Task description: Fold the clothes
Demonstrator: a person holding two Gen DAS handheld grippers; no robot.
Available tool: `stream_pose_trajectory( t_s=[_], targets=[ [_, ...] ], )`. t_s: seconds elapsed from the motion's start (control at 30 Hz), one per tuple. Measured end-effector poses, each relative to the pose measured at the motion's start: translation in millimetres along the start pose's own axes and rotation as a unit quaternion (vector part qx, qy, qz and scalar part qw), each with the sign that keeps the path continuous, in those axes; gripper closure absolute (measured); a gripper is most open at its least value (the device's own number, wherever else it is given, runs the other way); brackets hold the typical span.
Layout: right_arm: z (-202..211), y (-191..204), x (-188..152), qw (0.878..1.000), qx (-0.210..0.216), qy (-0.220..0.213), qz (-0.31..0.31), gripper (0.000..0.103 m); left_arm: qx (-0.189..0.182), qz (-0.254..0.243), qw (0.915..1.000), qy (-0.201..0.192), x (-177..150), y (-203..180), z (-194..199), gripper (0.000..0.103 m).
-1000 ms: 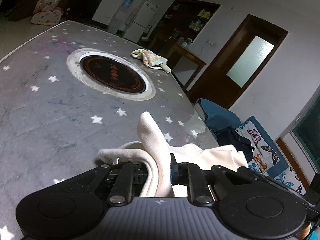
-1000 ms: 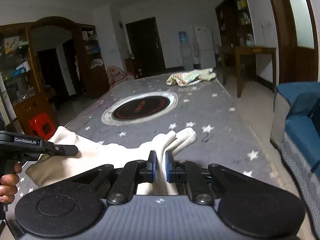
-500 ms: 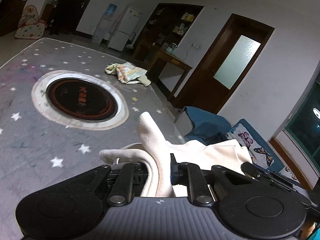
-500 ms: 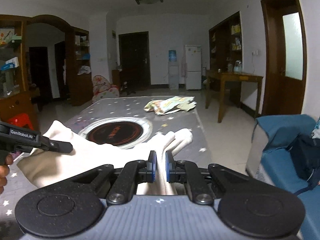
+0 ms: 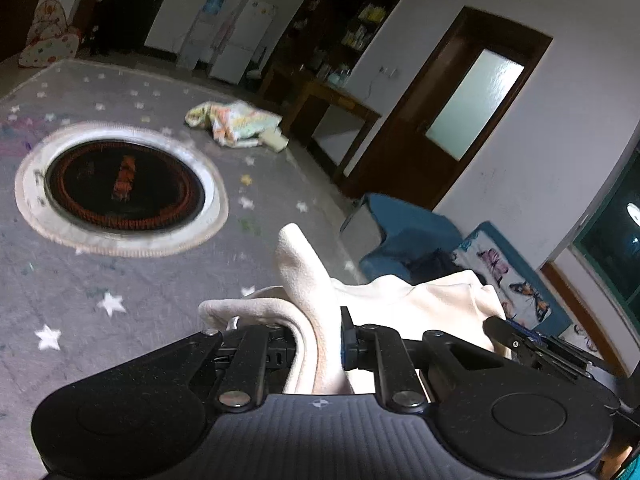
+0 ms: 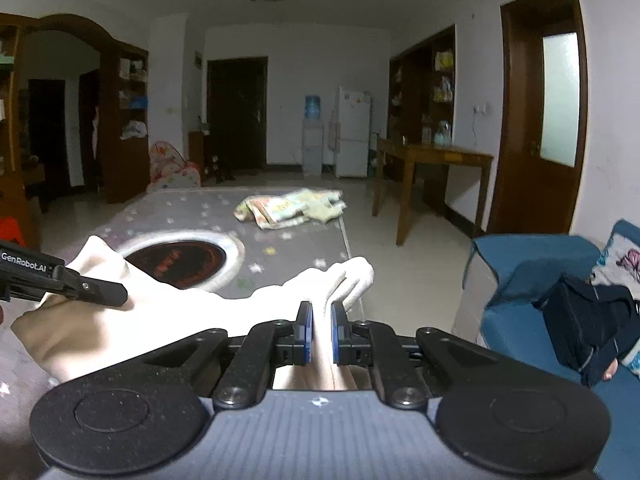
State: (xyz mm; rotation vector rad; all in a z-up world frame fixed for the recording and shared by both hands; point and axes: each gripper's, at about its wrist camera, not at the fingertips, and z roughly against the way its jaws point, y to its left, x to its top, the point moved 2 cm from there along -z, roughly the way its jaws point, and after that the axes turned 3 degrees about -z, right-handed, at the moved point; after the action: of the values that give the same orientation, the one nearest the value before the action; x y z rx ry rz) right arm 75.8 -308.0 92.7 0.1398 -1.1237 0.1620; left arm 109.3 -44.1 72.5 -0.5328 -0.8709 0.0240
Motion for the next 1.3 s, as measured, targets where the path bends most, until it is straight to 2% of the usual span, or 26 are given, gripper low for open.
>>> stream_pose_trajectory(
  t_s=[0.33, 0.5, 0.6, 0.67, 0.77, 0.9, 0.97, 1.17, 1.23, 1.3],
  targets=[
    [-42, -16, -55, 0.996, -0.013, 0.082, -0.013, 0.094, 0.033, -0.002, 0.9975, 0.062, -39, 24, -34, 0.087],
    [-39, -20, -57, 0.996, -0.030, 0.077, -0.023, 0.092, 0.044, 0.003, 0.9960, 0.077, -47, 37, -36, 0.079],
    [-33, -16, -60, 0.997, -0.010, 0.074, -0.025, 0.081, 0.054, 0.004, 0.9960, 0.071, -47, 41, -31, 0.070],
    [-33, -15, -65, 0.996, 0.000, 0.081, -0.033, 0.081, 0.062, 0.001, 0.9959, 0.066, -47, 43, -26, 0.063],
    [-33, -13, -74, 0.995, 0.010, 0.092, -0.042, 0.078, 0.073, -0.002, 0.9955, 0.059, -45, 49, -21, 0.063],
    [-33, -12, -84, 0.993, 0.014, 0.108, -0.043, 0.068, 0.100, -0.023, 0.9937, 0.045, -44, 53, -17, 0.064],
    [-33, -12, -84, 0.992, 0.013, 0.116, -0.040, 0.066, 0.114, -0.034, 0.9919, 0.043, -43, 54, -16, 0.063],
    [-22, -9, -70, 0.993, 0.022, 0.115, -0.028, 0.061, 0.118, -0.041, 0.9915, 0.035, -39, 49, -8, 0.063],
    [-17, -7, -65, 0.993, 0.022, 0.111, -0.025, 0.051, 0.114, -0.047, 0.9920, 0.027, -39, 43, -2, 0.063],
    [-13, -4, -62, 0.994, 0.020, 0.108, -0.020, 0.048, 0.109, -0.057, 0.9923, 0.018, -38, 35, 3, 0.063]
  ],
)
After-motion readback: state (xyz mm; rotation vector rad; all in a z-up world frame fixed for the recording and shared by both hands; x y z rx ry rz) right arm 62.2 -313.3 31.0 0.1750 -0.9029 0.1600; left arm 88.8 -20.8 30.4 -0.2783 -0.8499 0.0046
